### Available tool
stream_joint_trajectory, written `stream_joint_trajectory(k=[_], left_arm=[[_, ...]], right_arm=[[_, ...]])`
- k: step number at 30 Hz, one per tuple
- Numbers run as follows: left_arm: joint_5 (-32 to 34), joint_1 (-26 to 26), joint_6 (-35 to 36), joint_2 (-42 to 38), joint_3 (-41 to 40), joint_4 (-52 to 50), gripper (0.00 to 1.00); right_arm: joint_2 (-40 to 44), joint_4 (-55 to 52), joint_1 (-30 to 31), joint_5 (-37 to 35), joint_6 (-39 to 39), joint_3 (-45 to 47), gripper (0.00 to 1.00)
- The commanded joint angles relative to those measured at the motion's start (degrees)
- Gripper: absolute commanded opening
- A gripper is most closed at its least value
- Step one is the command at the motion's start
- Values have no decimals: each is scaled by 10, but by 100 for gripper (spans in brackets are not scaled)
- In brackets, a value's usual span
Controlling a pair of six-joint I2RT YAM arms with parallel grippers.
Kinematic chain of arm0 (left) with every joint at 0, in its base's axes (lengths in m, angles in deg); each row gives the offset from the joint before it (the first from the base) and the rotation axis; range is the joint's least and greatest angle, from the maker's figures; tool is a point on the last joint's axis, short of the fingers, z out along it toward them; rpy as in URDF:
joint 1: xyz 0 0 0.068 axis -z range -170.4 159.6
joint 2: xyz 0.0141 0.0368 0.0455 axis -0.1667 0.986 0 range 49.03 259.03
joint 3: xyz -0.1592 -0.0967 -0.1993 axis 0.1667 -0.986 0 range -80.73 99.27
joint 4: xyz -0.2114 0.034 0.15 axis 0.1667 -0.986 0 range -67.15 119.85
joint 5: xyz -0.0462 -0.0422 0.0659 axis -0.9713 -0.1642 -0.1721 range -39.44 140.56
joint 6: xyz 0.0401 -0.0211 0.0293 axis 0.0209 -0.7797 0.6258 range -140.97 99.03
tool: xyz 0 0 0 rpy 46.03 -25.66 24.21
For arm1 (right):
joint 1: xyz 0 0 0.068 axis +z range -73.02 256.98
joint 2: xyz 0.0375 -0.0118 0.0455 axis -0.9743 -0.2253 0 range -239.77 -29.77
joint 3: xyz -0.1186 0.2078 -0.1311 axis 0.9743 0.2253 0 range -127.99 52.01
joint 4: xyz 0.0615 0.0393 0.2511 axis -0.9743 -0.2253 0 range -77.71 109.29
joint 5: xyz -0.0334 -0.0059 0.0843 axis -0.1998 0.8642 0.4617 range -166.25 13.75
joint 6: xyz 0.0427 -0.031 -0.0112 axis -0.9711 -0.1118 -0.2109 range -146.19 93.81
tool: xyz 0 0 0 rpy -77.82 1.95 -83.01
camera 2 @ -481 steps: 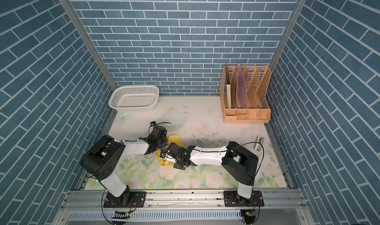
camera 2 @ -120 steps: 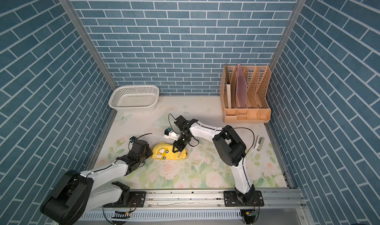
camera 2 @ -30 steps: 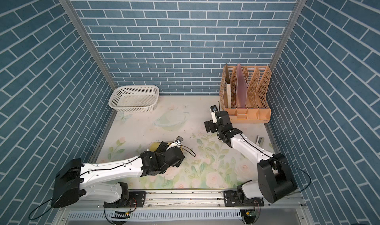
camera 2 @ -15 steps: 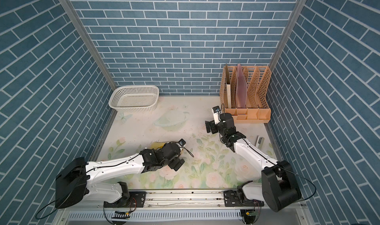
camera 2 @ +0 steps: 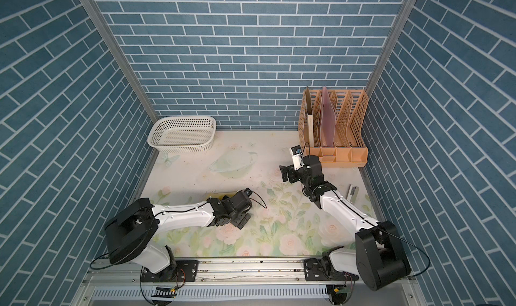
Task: Roll up the pillowcase
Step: Pick up the pillowcase at the center of the board.
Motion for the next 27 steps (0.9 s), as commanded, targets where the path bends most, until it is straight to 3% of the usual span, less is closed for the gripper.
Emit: stream_joint_trajectory(k=[1,9,13,16,22,27], left_arm=[[63,-24,18,36,8,-22,100],[11,-100,69,52,14,-13,100],[8,-112,74,61,4,6,93],[5,-125,75,78,7,6,76],[41,-140,68,85,11,3,14],[80,-154,63,81,24,5,0]], right_arm=[[24,23,-6,32,-2,13,100],[40,31,-15,43,-1,23,100],[44,34,-17,44,-2,24,100],[45,36,-20,44,-3,26,100],[54,35,-26,39,-3,28,100],[57,35,-29,42,-4,29,100]])
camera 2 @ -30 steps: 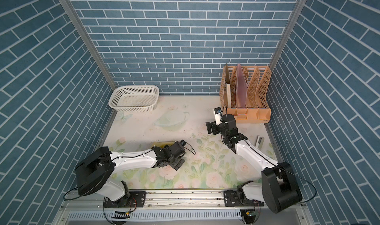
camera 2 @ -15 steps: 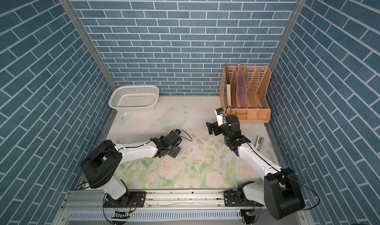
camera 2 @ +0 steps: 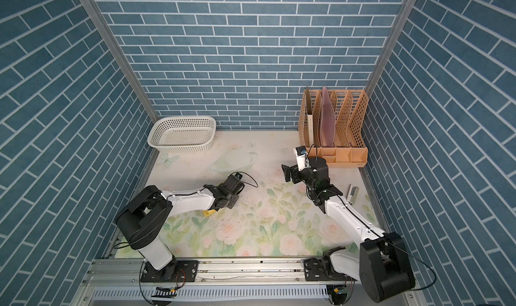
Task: Roll up the pillowcase
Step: Pick up the pillowcase at the center of the board.
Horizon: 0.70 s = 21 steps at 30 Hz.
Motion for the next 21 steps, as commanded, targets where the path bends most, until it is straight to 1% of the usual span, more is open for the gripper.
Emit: stream_joint_trajectory(k=[1,4,5,8,12,15,18,20,21], left_arm=[[53,-17,-2,14,0,-52,0],[129,-27,5,5,27,-65,0],[151,-29,19,0,38,-66,0],[213,-44,75,-14,59,-40,0],[272,-84,173,-16,71,40,0],[295,-115,238,-13,91,94,0],[278,-127,321,-14,115,132,0],[268,-137,356,-11,147,128,0],[270,-147,362,-8,170,116,0]], right_arm=[[12,9,-4,3,-5,5,100],[13,10,-5,5,-7,4,100],[12,10,-5,4,-7,4,100],[13,11,-5,4,-10,5,100],[20,12,-7,0,-10,7,100],[26,16,-7,-1,-12,12,100],[26,18,-9,-4,-13,11,100],[28,17,-10,-7,-13,12,100],[29,17,-11,-9,-13,12,100]])
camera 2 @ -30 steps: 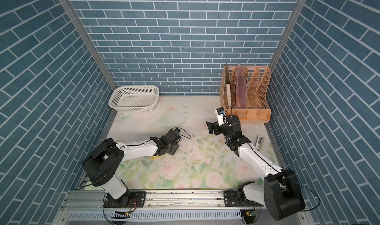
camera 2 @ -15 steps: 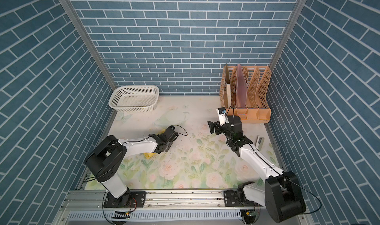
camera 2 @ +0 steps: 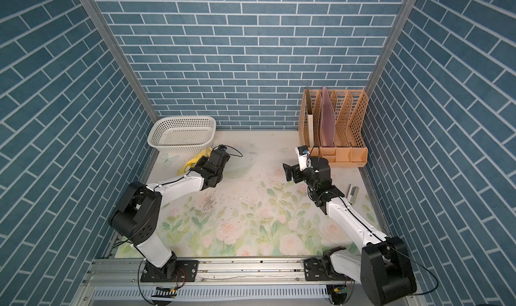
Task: Roll up the pillowcase
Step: Pick up the pillowcase at the center of the board, then place the pillowcase in the bin.
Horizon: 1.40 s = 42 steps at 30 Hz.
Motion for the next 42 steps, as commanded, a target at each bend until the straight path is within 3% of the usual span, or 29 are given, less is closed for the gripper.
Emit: stream_joint_trajectory(k=[1,9,12,17,22,26,31,39,40,42], left_arm=[[10,-23,91,-1,67,19,0],[-60,-103,275,35,239,23,0],[-116,-144,311,86,339,-10,0],[-170,-189,408,191,428,19,0],[-267,-243,426,297,564,-17,0],[-305,-253,477,342,558,36,0],[-347,-262,470,379,550,30,0],[-363,-259,473,416,535,19,0],[-362,-258,475,417,534,17,7],[-363,-257,476,414,531,11,39]], right_arm=[[13,13,-5,-7,-13,7,100],[13,16,-6,-6,-17,7,100],[10,19,-7,-7,-17,9,100],[9,18,-7,-2,-16,7,100],[9,15,-7,17,-17,6,100],[2,20,-7,27,-15,9,100],[-4,16,-8,26,-11,6,100],[-29,13,-7,28,-7,-5,100],[-31,14,-8,26,-6,-6,100],[-35,16,-7,24,-6,-7,100]])
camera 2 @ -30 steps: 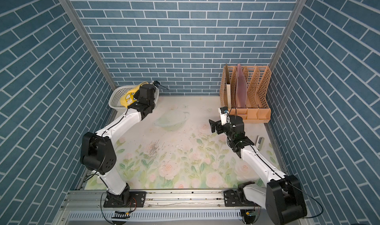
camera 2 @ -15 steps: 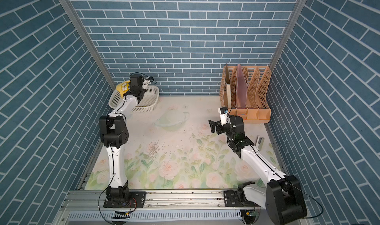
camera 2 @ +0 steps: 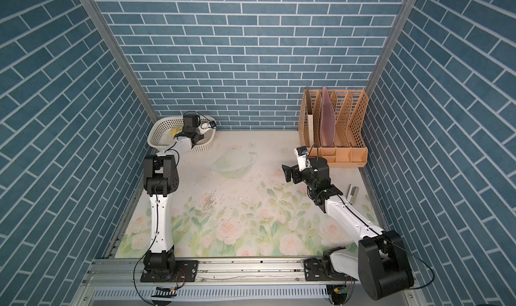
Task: Roll up the pillowcase
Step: Place the pillowcase in the bin, then reset both arms
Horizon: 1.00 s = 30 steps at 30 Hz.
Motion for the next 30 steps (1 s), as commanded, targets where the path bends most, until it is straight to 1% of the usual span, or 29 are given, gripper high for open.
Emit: stream_joint_trajectory(k=[1,2,3,5,6,8,10,12,14,16,17,19,20,21,22,24,26,27,28,29,30], left_arm=[[-18,4,4,-7,-4,-12,50],[-25,3,2,-10,-6,-19,65],[-25,4,2,-14,-7,-22,78],[-20,7,2,-17,2,-42,98],[-18,7,-2,-19,10,-58,100],[-9,12,-18,-19,45,-110,100],[3,17,-57,-31,76,-136,100],[-29,17,-113,-61,101,-191,100],[-56,17,-169,-108,89,-210,100],[-86,16,-235,-169,54,-225,100],[-90,18,-275,-206,17,-227,100],[-83,19,-371,-297,-86,-198,100],[-63,19,-438,-354,-172,-147,100],[-49,19,-497,-424,-275,-75,100],[-24,19,-549,-479,-379,-2,100],[50,19,-670,-600,-588,170,100],[148,20,-780,-663,-732,255,100],[188,23,-822,-676,-778,266,100],[201,31,-829,-680,-804,276,100],[207,50,-799,-674,-830,309,100],[244,75,-764,-661,-854,352,100]], right_arm=[[-7,7,-3,2,-5,-10,100],[-8,7,-2,2,-4,-11,100],[-9,7,-2,2,-5,-12,100],[-10,7,-3,0,-4,-14,100],[-10,6,-2,0,-4,-15,100],[-11,6,-2,2,-4,-17,100],[-15,4,-3,-2,-4,-25,100],[-23,-11,-3,-16,-4,-47,100],[-26,-17,-3,-30,0,-61,100],[-30,-12,-5,-51,7,-70,100],[-34,-9,-6,-80,6,-73,100],[-41,-1,-12,-167,-9,-78,100],[-43,10,-19,-203,-17,-74,100],[-40,32,-24,-235,-18,-59,100],[-36,66,-27,-261,-9,-37,100],[-22,190,-32,-304,37,49,100],[-26,279,-45,-331,72,103,100],[-35,299,-61,-328,70,115,100],[-46,305,-78,-317,64,121,100],[-63,322,-93,-307,61,130,100],[-78,355,-103,-300,62,145,100]])
